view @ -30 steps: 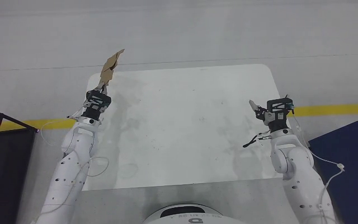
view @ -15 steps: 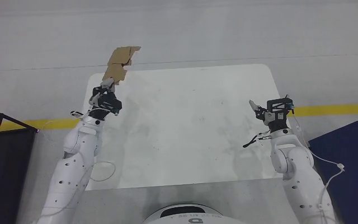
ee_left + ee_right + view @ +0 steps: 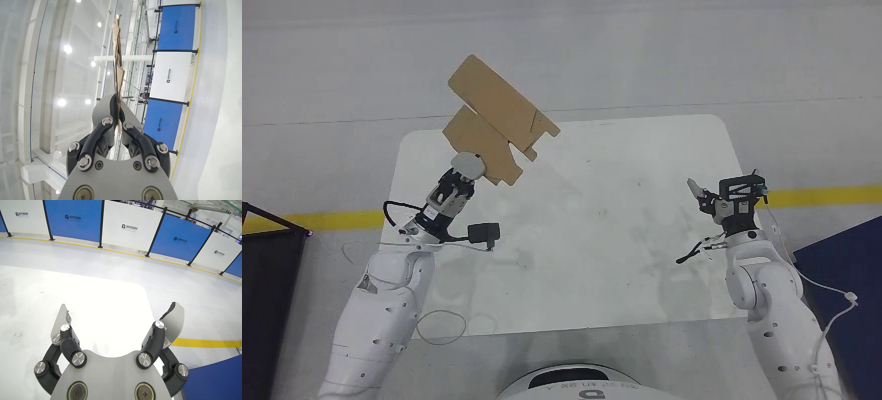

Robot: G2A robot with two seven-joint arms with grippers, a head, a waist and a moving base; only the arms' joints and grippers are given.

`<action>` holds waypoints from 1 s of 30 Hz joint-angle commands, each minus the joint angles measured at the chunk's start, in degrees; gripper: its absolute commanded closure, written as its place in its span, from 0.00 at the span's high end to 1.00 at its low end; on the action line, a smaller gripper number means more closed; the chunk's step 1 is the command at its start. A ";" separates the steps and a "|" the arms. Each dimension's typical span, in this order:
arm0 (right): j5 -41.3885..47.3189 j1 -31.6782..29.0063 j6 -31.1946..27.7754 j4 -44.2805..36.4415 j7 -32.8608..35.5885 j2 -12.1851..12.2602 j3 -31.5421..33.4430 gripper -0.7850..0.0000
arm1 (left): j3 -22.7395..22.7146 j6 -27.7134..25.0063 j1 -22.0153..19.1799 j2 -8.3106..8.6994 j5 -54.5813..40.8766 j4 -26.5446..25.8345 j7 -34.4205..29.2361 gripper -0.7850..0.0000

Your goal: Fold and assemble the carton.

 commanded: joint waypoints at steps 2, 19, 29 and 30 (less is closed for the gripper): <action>0.00 0.00 0.00 0.00 0.00 0.00 0.00 1.00 | 0.00 0.02 0.00 0.00 0.01 0.00 0.00 0.00; 0.00 0.00 0.00 0.00 0.00 0.00 0.00 1.00 | -1.97 17.23 1.22 -0.23 21.62 -17.05 -5.62 0.00; 0.00 0.00 0.00 0.00 0.00 0.00 0.00 1.00 | -1.91 15.99 1.35 0.01 22.74 -19.08 -2.35 0.00; 0.00 0.00 0.00 0.00 0.00 0.00 0.00 1.00 | -1.91 15.99 1.35 0.01 22.74 -19.08 -2.35 0.00</action>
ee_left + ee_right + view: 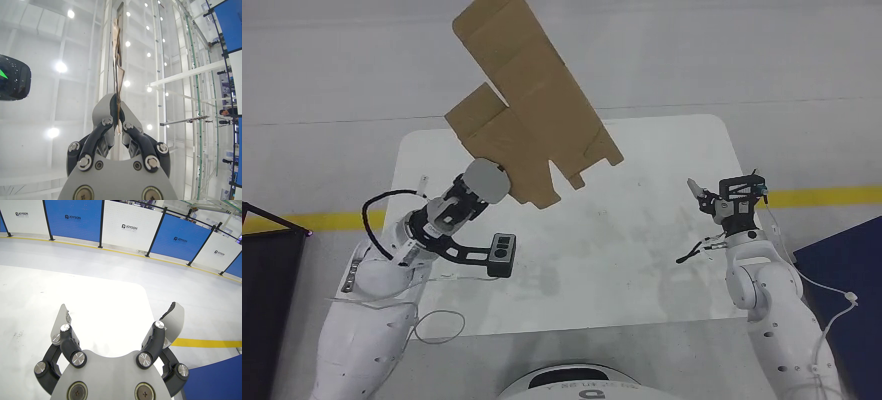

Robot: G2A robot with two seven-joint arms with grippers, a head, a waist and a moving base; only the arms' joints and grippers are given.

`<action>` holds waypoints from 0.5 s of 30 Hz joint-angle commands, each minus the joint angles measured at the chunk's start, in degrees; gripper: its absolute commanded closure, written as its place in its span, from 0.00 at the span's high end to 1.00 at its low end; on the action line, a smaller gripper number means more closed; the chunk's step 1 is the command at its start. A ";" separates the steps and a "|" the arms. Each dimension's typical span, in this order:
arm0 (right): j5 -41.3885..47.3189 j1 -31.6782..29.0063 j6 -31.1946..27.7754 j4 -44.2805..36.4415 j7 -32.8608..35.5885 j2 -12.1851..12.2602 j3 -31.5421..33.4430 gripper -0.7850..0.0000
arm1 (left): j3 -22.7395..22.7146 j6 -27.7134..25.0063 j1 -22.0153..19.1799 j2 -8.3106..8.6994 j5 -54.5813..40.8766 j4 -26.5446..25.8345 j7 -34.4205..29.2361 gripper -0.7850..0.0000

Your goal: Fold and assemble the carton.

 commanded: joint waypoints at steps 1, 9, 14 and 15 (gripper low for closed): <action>0.00 0.00 0.00 0.00 0.00 0.00 0.00 1.00 | 0.00 0.00 0.00 0.00 0.00 0.00 0.00 0.00; 0.00 0.00 0.00 0.00 0.00 0.00 0.00 1.00 | 6.69 -11.14 0.01 0.12 -42.53 -0.72 10.17 0.00; 0.00 0.00 0.00 0.00 0.00 0.00 0.00 1.00 | 5.39 -25.86 -1.08 0.29 -69.93 4.30 23.18 0.00; 0.00 0.00 0.00 0.00 0.00 0.00 0.00 1.00 | 5.25 -28.89 -1.36 0.20 -75.16 5.38 24.73 0.00</action>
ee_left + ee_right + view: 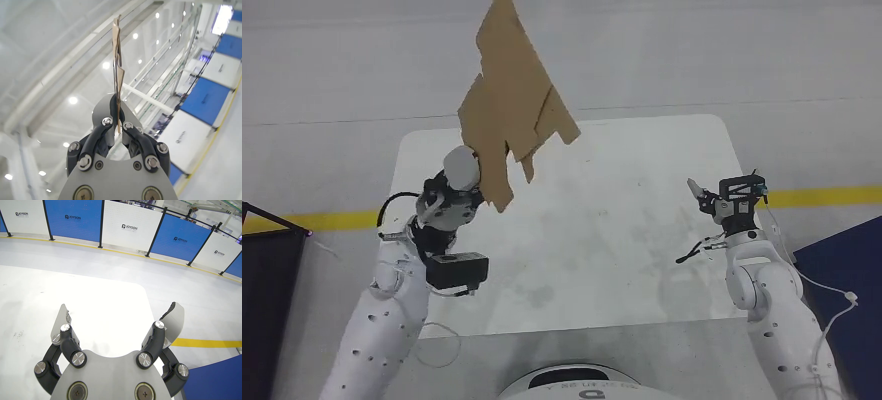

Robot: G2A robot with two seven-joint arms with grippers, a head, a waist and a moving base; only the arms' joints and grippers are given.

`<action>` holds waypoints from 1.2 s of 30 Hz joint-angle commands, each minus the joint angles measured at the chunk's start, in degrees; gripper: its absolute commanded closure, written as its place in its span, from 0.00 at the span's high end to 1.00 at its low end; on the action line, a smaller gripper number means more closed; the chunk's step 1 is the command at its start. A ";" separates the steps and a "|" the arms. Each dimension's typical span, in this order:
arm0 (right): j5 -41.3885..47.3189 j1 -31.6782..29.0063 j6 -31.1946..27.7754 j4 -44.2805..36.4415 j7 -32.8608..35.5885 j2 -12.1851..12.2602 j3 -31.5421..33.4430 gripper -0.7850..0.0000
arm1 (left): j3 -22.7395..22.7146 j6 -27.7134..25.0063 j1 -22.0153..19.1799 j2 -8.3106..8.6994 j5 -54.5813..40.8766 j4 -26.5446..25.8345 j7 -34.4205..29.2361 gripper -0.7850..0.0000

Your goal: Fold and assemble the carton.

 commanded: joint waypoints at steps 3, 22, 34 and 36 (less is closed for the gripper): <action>0.00 0.00 0.00 0.00 0.00 0.00 0.00 1.00 | -0.77 -14.65 -1.11 -0.27 -25.32 4.36 3.93 0.00; 0.00 0.00 0.00 0.00 0.00 0.00 0.00 1.00 | 6.35 -53.06 -5.87 -2.52 -60.75 12.25 1.61 0.00; 0.00 0.00 0.00 0.00 0.00 0.00 0.00 1.00 | 11.21 -72.81 -9.68 -4.22 -67.44 17.67 0.50 0.00; 0.00 0.00 0.00 0.00 0.00 0.00 0.00 1.00 | 11.10 -73.26 -10.18 -4.58 -67.77 17.88 0.04 0.00</action>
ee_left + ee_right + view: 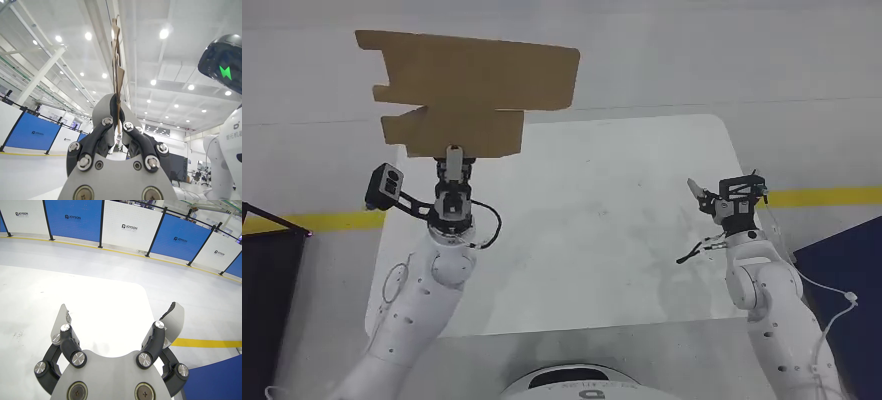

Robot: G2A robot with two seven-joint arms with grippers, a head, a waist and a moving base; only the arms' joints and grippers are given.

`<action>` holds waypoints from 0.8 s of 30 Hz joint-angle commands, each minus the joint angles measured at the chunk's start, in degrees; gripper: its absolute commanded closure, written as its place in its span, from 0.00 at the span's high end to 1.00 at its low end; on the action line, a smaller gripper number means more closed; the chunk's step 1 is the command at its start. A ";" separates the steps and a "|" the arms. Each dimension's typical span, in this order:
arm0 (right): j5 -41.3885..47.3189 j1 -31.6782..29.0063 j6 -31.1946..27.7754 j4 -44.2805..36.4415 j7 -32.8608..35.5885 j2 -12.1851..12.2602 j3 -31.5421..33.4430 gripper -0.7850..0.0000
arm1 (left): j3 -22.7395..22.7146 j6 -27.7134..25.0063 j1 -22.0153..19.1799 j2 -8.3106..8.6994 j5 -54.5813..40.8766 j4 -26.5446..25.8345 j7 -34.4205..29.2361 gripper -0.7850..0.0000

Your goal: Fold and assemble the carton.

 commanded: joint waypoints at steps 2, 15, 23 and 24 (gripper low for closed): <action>0.00 0.00 0.00 0.00 0.00 0.00 0.00 1.00 | -1.24 0.55 -0.90 -0.38 4.05 0.01 0.56 0.00; 0.00 0.00 0.00 0.00 0.00 0.00 0.00 1.00 | -10.87 40.44 -0.35 -0.85 43.66 0.29 20.36 0.00; 0.00 0.00 0.00 0.00 0.00 0.00 0.00 1.00 | -12.66 76.03 0.87 -1.19 68.39 1.96 14.69 0.00; 0.00 0.00 0.00 0.00 0.00 0.00 0.00 1.00 | -12.44 78.69 1.01 -1.26 70.72 1.94 14.31 0.00</action>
